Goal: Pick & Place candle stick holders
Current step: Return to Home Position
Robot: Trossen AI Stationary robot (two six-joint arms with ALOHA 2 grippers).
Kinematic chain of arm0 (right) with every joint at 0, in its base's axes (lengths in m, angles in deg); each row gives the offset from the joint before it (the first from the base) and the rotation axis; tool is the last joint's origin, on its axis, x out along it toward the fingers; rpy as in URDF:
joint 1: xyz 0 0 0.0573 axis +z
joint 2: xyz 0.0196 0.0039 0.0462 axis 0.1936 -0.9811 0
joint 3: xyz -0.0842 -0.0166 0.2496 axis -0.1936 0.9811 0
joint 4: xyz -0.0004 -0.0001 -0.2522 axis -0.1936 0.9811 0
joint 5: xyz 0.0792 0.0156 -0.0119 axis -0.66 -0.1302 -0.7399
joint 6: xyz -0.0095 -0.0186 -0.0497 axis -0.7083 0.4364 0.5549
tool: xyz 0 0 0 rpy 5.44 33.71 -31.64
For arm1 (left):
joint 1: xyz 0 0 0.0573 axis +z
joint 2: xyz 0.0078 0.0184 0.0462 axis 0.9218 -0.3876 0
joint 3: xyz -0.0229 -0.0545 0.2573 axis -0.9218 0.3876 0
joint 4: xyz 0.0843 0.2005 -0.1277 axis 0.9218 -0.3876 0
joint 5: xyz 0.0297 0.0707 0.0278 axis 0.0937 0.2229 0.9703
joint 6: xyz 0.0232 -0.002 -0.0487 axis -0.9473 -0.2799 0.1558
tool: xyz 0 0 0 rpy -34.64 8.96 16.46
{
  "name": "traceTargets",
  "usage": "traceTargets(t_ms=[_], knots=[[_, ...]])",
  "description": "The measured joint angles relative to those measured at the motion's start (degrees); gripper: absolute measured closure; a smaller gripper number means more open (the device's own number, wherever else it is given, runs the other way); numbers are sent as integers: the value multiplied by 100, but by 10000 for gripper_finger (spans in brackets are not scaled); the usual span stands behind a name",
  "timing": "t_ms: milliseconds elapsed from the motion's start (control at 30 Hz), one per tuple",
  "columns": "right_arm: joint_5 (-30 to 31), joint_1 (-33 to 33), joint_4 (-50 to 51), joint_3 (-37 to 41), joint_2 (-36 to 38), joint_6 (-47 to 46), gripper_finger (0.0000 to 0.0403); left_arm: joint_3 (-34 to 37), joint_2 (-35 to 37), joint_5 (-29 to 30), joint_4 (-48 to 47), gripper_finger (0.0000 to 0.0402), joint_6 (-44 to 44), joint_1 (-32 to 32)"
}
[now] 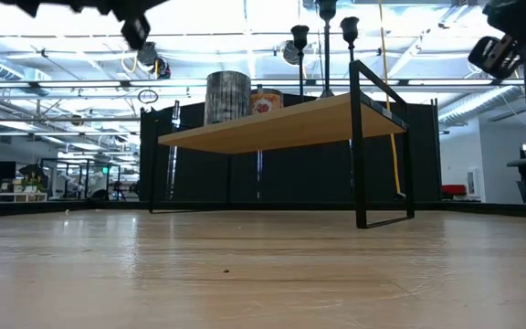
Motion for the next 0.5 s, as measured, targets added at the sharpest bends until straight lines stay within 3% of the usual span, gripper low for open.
traceTargets(t_ms=[500], knots=[[213,-1,436,86,1450,576,403,1660,2358,360,-164,360,100,-16]])
